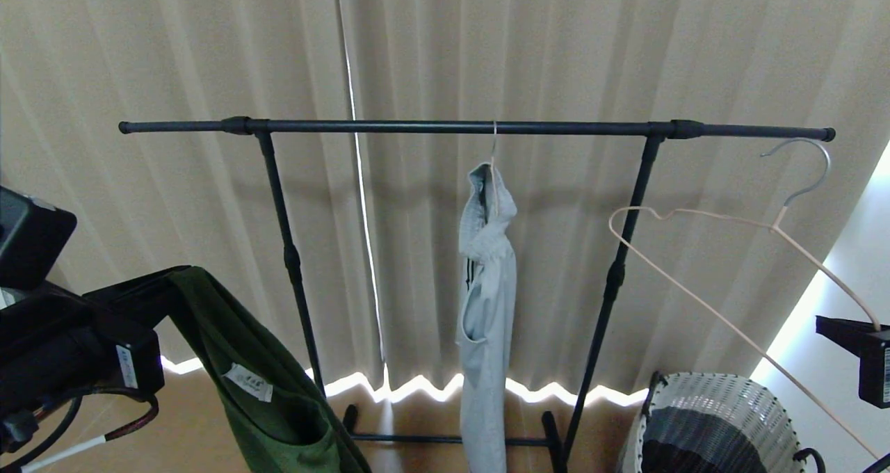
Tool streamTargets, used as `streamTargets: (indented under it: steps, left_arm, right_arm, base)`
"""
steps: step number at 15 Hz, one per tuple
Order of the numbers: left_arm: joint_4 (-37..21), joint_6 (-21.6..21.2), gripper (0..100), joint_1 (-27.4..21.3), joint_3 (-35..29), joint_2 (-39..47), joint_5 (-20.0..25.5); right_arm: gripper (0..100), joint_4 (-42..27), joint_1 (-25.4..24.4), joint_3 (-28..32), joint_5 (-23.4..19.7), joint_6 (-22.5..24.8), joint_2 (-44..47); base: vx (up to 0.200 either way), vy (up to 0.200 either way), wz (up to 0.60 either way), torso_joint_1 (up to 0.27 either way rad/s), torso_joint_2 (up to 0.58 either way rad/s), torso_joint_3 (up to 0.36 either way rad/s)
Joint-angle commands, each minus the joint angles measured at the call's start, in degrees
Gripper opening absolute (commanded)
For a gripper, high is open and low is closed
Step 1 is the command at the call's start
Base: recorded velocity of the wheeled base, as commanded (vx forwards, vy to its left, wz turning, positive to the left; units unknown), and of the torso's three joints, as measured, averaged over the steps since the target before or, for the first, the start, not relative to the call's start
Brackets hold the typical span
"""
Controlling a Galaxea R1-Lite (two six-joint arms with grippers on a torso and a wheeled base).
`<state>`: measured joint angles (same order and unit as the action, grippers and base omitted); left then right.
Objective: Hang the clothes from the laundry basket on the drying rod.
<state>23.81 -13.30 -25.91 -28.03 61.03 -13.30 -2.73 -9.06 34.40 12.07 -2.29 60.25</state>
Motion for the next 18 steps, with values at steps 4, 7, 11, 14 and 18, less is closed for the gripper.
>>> streamTargets:
  steps: [4,7,11,14,18]
  left_arm:
    - [0.0,0.0,0,0.1,0.1,0.6,-0.1]
    - [0.0,0.0,0,0.0,0.1,0.6,0.0]
    - [-0.1,0.2,0,0.1,0.0,1.6,-0.4]
    - [-0.2,0.3,0,0.2,-0.6,2.7,-0.6]
    - [-0.5,0.4,0,0.5,-3.4,5.3,-2.8]
  right_arm:
    - [0,0.3,0.0,0.1,0.0,-0.1,0.0]
    - [0,0.5,-0.2,0.2,-0.6,-0.5,0.0]
    - [0,5.0,-0.2,0.1,-6.7,-1.0,0.1]
    - [0,7.1,-3.2,0.3,-9.9,-1.8,0.0]
    - [0,7.8,-13.0,0.8,-10.0,-6.1,-1.6]
  base:
    - [0.000,0.050,0.00,-0.001,0.00,0.002]
    - [0.000,0.000,0.00,0.000,0.00,0.000]
    - [0.000,0.000,0.00,0.000,0.00,0.000]
    - [0.000,0.000,0.00,0.000,0.00,0.000]
    - [0.000,0.000,0.00,0.000,0.00,0.000]
